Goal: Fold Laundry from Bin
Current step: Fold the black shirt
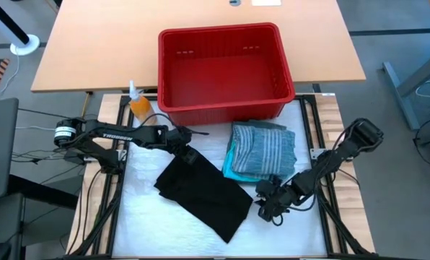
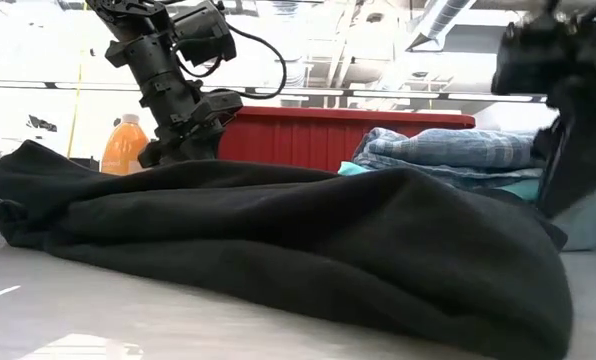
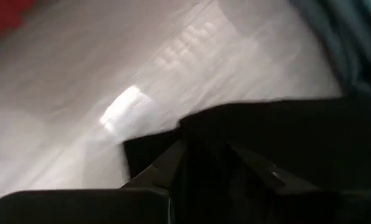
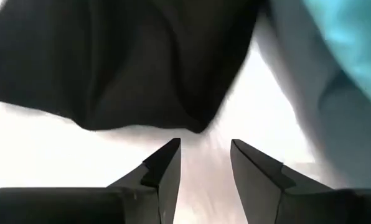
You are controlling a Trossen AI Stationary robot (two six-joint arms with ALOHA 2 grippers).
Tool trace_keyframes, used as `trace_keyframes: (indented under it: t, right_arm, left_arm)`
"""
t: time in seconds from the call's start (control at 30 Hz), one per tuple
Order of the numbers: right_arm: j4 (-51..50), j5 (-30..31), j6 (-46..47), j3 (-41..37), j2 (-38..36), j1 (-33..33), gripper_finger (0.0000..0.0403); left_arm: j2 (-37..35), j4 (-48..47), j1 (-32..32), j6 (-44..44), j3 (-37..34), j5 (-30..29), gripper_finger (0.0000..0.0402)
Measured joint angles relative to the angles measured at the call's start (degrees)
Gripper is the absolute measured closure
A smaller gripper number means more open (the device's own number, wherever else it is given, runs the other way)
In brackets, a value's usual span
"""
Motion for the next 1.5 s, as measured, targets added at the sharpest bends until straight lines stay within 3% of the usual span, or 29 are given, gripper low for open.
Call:
trace_keyframes:
  t: [0.07, 0.27, 0.43, 0.63, 0.83, 1.03, 1.33, 1.5]
  right_arm:
    - [6.1, 0.0, -2.0, -1.1, -0.1, 0.1, 0.0241]
    - [5.8, 0.7, -3.3, -1.2, -0.1, 0.4, 0.0262]
    - [5.9, 1.2, -5.8, -1.2, -0.1, -0.4, 0.0279]
    - [6.0, 1.4, -7.8, -1.2, -0.1, -1.5, 0.0307]
    - [6.1, 1.4, -8.3, -1.2, -0.1, -2.3, 0.0316]
    - [6.1, 0.0, -8.4, -1.2, -0.1, -1.8, 0.0317]
    - [6.0, 0.0, -8.0, -1.1, -0.1, -1.4, 0.0317]
    - [6.1, 0.0, -7.9, -1.1, -0.1, -1.5, 0.0317]
  left_arm:
    - [-1.7, -2.5, 0.6, 1.2, 0.0, -0.3, 0.0308]
    - [-10.1, -6.1, 0.9, 1.9, 0.0, -5.1, 0.0308]
    - [-14.1, -7.5, -4.6, 6.4, 0.1, 4.8, 0.0308]
    - [-9.1, -10.3, -11.8, -2.8, 0.0, 0.7, 0.0308]
    - [-2.1, -11.6, -10.9, -16.6, 0.0, -6.6, 0.0308]
    - [-1.8, -5.5, -10.3, -14.7, 0.0, -6.6, 0.0285]
    - [-0.1, -4.9, -8.4, -13.7, 0.1, -2.2, 0.021]
    - [2.7, -5.3, -7.7, -14.3, 0.0, -3.1, 0.0187]
